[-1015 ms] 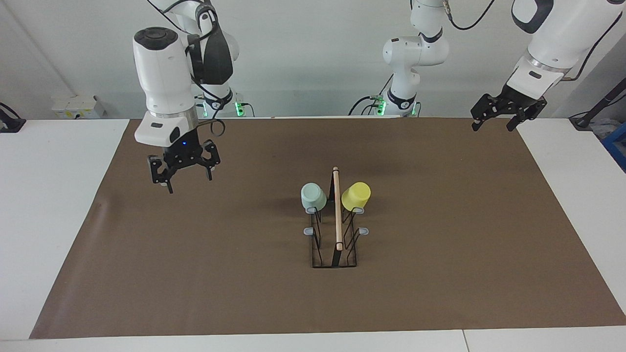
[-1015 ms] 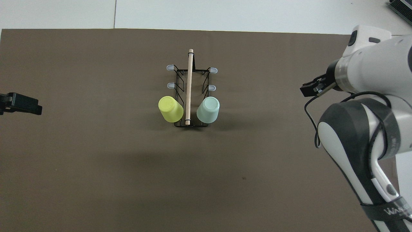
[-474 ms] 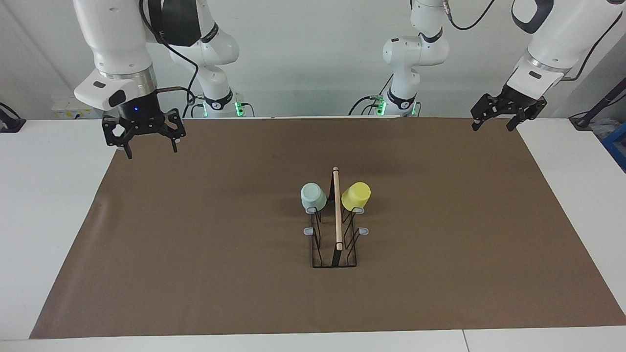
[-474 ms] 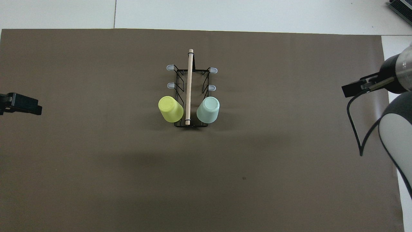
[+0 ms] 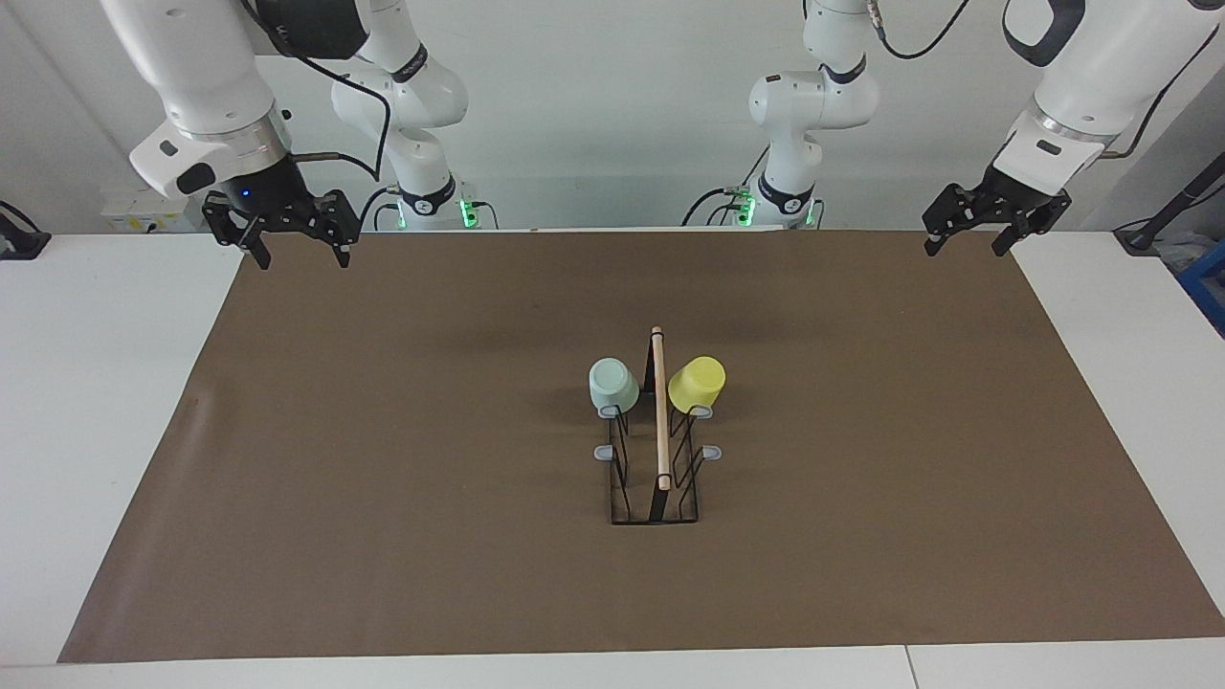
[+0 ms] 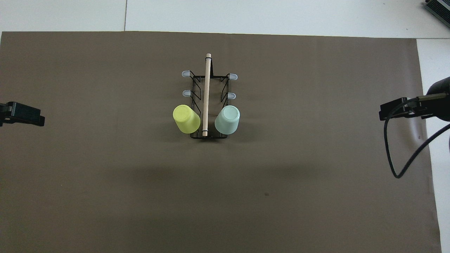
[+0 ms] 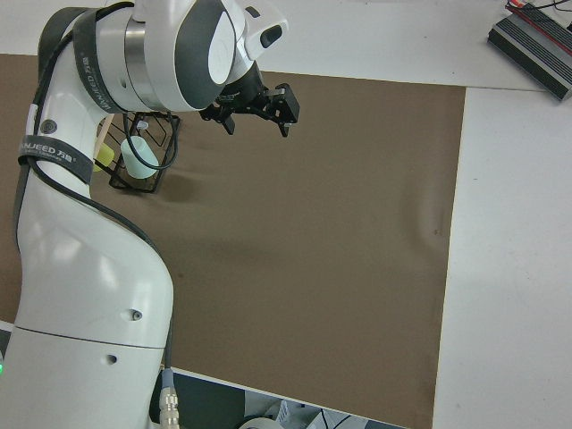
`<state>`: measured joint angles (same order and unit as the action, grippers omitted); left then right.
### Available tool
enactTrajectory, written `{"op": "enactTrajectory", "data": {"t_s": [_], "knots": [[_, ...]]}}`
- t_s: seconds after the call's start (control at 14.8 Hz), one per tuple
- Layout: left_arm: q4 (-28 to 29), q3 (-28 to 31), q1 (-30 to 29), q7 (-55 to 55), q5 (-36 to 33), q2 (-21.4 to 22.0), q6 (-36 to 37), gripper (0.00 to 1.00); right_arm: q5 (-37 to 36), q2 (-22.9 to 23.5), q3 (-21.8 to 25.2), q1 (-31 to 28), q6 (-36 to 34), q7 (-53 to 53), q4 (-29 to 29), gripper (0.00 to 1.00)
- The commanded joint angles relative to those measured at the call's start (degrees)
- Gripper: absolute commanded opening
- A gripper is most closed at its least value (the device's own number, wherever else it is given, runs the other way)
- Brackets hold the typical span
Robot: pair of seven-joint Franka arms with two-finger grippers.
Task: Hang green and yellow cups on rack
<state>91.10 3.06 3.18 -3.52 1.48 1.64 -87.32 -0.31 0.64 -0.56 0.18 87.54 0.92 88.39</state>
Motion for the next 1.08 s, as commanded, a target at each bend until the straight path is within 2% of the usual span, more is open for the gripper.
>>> {"op": "enactTrajectory", "data": {"t_s": [0.0, 0.27, 0.41, 0.68, 0.81, 1.02], "knots": [[1.5, 0.0, -0.2, -0.4, -0.6, 1.6, 0.2, 1.00, 2.3, -2.2, -0.5, -2.2, 0.0, 0.8, 3.1, 1.00], [1.6, 0.0, 0.2, -0.4, -0.6, 1.6, 0.1, 1.00, 1.9, -3.2, -0.7, -1.7, 2.3, 1.2, 5.4, 1.00], [1.7, 0.0, 0.2, -0.4, -0.6, 1.6, 0.0, 1.00, 0.3, -3.2, -1.0, -0.7, 1.1, 1.3, 6.0, 1.00], [1.7, 0.0, 0.2, -0.3, -0.6, 1.7, 0.0, 1.00, -0.6, -5.5, -1.2, 0.7, 2.1, 2.7, 10.8, 1.00], [1.7, 0.0, 0.2, -0.4, -0.5, 1.6, 0.0, 1.00, -0.6, -6.8, -1.3, 0.7, 5.8, 3.3, 14.1, 1.00], [2.4, 0.0, 0.1, -0.4, -0.5, 1.9, -0.3, 1.00, -0.6, -5.7, -1.3, 0.0, 6.3, 3.0, 11.9, 1.00]]}}
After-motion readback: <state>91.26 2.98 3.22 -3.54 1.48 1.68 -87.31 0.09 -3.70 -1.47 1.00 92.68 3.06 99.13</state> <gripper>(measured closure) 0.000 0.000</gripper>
